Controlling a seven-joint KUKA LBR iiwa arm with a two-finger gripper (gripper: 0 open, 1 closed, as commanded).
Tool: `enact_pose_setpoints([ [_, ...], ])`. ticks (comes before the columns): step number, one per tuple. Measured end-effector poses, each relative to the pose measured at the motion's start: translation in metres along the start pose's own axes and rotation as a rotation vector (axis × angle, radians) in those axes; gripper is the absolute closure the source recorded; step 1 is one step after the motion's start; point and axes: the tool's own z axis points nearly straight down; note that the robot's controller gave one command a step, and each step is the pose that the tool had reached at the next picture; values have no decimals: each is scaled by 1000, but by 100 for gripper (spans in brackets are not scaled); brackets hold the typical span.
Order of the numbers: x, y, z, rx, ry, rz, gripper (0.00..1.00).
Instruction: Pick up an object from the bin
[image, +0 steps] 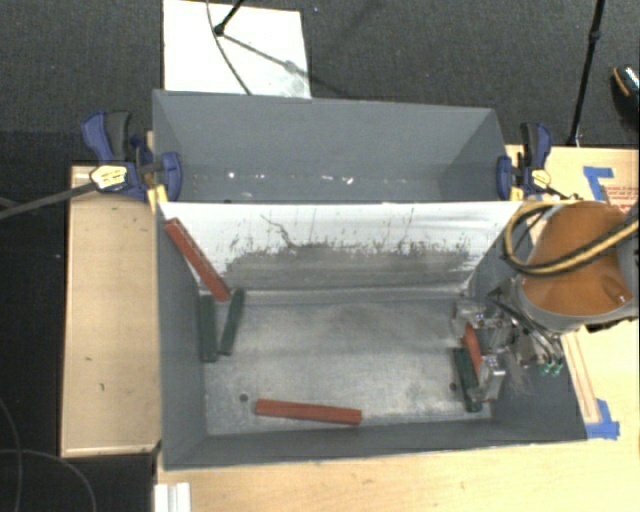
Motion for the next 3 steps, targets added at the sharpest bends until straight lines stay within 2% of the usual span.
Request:
enact_pose_setpoints([
  [1,18,-10,10,-2,3,-500,0],
  [2,43,-5,10,-18,6,-1132,0],
  [3,41,-7,9,-12,1,-1126,100],
])
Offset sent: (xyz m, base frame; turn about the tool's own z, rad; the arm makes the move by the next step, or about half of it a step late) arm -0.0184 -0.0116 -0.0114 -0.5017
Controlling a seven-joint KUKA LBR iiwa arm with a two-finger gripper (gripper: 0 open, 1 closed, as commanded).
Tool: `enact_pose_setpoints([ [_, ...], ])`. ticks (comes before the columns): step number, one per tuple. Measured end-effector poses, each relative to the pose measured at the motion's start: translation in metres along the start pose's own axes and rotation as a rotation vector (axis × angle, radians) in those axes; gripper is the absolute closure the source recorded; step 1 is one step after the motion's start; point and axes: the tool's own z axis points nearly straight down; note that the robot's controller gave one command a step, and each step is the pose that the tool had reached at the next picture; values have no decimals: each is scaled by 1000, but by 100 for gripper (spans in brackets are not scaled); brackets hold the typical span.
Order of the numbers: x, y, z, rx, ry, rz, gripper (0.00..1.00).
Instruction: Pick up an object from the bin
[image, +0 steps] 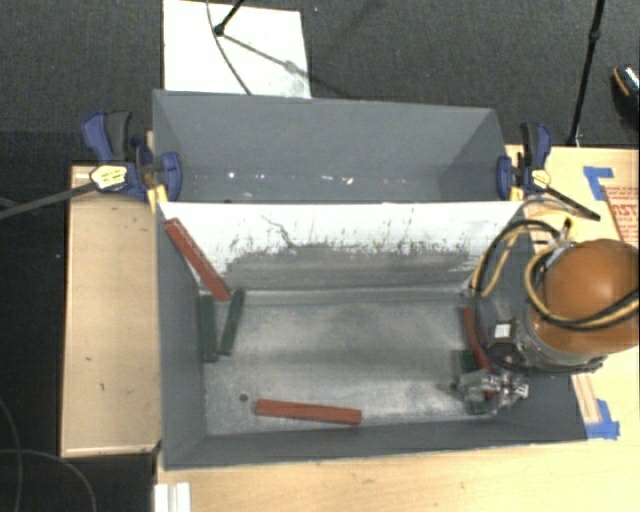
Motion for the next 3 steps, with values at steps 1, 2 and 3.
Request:
enact_pose_setpoints([
  [1,-7,-1,-16,8,3,26,100],
  [2,-7,0,-16,6,4,31,100],
  [3,-7,0,-16,5,4,36,100],
])
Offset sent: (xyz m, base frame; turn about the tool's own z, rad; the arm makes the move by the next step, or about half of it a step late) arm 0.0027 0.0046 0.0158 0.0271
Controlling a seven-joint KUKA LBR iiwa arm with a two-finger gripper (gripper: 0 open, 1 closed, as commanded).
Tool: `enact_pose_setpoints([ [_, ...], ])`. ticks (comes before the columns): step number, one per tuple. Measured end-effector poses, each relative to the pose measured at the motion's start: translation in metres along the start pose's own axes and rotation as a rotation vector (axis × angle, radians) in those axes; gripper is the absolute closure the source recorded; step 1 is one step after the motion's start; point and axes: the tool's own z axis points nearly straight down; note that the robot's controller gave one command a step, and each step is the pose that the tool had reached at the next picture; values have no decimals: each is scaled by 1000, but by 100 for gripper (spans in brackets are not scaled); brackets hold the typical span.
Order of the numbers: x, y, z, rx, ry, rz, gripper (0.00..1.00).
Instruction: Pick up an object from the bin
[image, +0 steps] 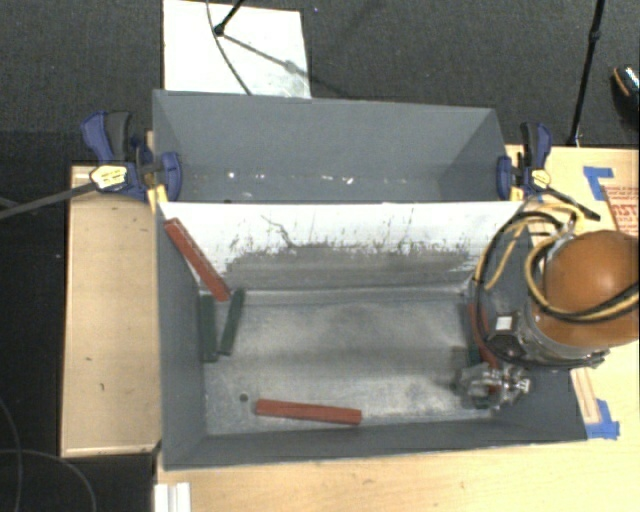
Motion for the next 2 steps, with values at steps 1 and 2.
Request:
enact_pose_setpoints([
  [1,0,0,0,-1,0,4,100],
  [2,0,0,0,-1,0,7,100],
])
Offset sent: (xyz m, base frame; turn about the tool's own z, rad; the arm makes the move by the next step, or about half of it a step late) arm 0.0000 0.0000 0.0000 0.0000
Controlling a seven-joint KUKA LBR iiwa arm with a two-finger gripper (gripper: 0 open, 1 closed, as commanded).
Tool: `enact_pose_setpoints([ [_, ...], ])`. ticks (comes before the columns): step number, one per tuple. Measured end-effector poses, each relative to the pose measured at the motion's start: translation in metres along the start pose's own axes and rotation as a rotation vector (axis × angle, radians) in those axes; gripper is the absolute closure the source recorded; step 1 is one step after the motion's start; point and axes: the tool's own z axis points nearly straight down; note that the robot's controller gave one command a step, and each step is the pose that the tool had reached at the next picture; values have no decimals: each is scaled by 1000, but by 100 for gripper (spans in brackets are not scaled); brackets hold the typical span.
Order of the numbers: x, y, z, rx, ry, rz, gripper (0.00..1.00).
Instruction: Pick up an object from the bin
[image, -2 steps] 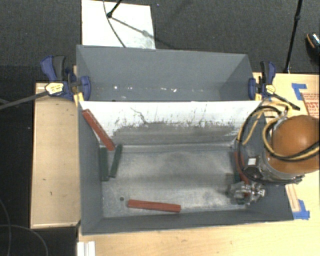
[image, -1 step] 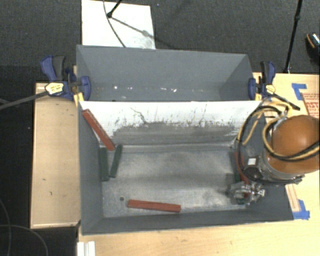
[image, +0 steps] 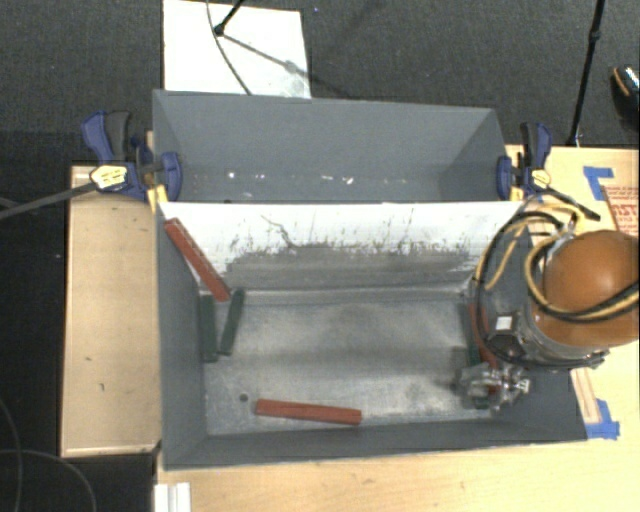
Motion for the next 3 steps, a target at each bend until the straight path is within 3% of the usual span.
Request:
enact_pose_setpoints([
  [2,0,0,0,-1,0,4,100],
  [3,-13,-1,-107,11,-1,-9,100],
])
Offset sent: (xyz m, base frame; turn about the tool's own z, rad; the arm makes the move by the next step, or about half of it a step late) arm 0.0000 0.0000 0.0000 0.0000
